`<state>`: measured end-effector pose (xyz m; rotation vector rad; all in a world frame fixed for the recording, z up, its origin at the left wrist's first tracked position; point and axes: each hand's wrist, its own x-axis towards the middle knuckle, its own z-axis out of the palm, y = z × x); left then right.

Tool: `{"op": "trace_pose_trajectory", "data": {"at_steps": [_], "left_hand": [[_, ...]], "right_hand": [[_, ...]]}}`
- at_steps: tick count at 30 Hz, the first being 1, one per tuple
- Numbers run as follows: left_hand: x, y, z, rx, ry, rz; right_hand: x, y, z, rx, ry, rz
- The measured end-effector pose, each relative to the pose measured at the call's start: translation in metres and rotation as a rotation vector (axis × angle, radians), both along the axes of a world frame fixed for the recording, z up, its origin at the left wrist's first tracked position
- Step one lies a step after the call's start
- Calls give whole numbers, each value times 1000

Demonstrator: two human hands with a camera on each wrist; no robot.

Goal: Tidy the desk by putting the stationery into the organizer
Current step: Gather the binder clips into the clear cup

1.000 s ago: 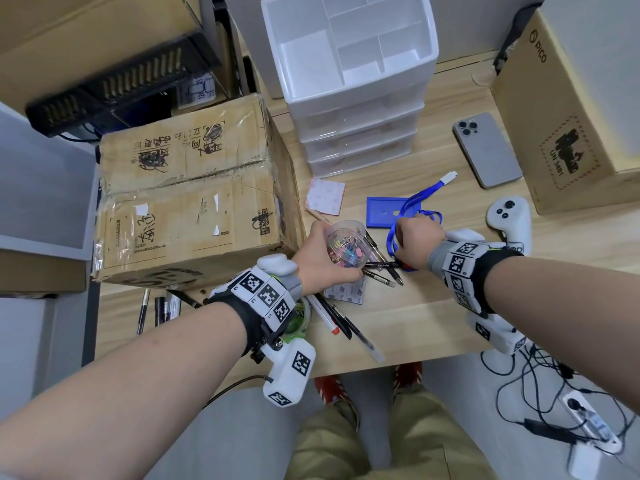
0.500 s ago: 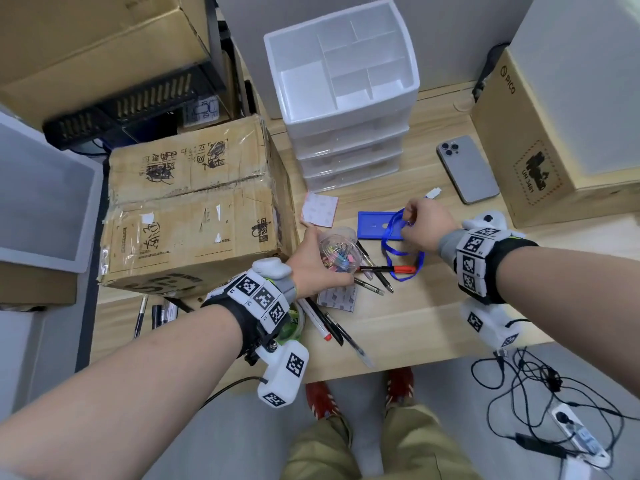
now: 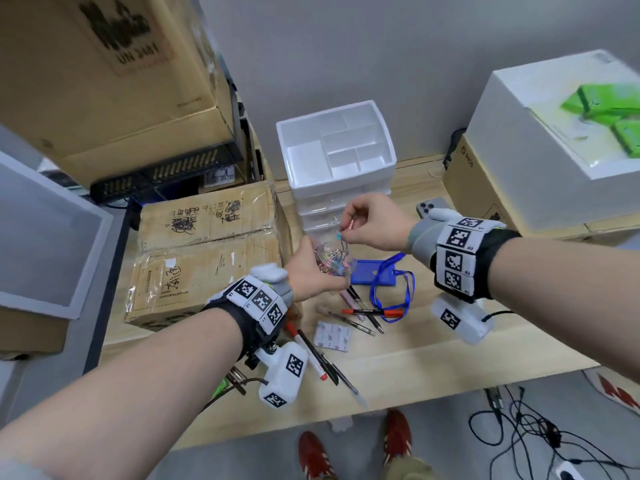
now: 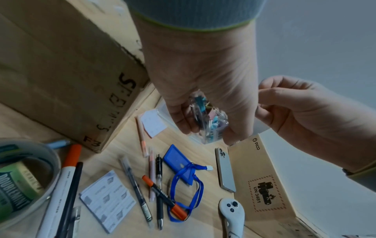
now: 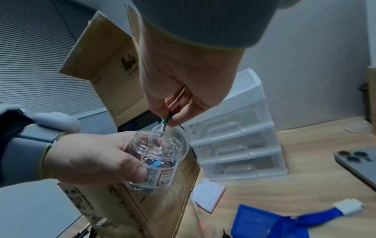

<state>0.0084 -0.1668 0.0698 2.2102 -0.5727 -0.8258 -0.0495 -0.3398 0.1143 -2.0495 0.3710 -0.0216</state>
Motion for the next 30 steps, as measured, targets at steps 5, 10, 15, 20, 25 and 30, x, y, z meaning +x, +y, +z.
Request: {"op": "trace_pose_trajectory", "data": {"at_steps": [5,10,15,20,25,30], "left_hand": [[7,0,19,-33,-28,5],[13,1,34,-30,-84,26],[17,3,41,-66,-58,17],[18,5,45,-100,-49,9],[19,4,45,-139,-19,-25],[20,3,47,-149,9,-51]], "right_hand": [[3,5,26,-77,-15,83],[9,11,46,-49,21,205],[15,12,54,6,-6,171],[18,3,46,-128,-90,-37],[21,1,38,-61,156,45],[23,5,34,139,271,41]]}}
